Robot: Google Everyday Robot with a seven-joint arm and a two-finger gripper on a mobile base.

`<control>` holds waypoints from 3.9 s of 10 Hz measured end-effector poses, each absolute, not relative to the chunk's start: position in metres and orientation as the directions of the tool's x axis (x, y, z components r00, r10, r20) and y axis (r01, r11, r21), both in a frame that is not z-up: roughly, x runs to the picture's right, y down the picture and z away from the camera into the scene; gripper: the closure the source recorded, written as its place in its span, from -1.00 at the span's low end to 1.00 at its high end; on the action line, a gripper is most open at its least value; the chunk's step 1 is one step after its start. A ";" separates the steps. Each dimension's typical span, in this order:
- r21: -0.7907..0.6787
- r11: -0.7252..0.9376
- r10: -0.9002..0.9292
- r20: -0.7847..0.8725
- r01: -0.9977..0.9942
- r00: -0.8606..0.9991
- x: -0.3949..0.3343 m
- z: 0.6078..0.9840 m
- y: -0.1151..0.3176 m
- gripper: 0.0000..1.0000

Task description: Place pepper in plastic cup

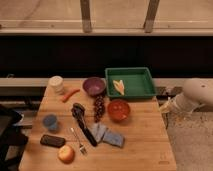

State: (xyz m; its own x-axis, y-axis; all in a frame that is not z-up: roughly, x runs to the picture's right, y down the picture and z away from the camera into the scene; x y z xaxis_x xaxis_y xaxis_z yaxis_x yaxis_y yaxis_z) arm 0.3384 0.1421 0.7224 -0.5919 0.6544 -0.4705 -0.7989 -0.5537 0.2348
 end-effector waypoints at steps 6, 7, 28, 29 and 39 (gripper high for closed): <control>0.235 -0.554 0.655 -0.470 -0.799 -0.592 0.339 0.722 0.142 -0.39; 0.235 -0.554 0.655 -0.470 -0.799 -0.592 0.339 0.722 0.142 -0.39; -0.052 -0.287 0.838 -0.498 -0.957 -0.224 0.139 0.776 0.047 -0.39; -0.089 -0.247 0.854 -0.491 -0.965 -0.173 0.111 0.776 0.040 -0.39; -0.199 -0.133 0.875 -0.484 -0.971 -0.020 0.025 0.774 0.027 -0.39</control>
State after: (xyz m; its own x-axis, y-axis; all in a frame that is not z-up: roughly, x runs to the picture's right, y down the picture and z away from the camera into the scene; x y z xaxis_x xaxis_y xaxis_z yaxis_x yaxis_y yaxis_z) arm 0.0253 0.0271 0.7744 -0.0203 0.8746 -0.4844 -0.9710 -0.1327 -0.1988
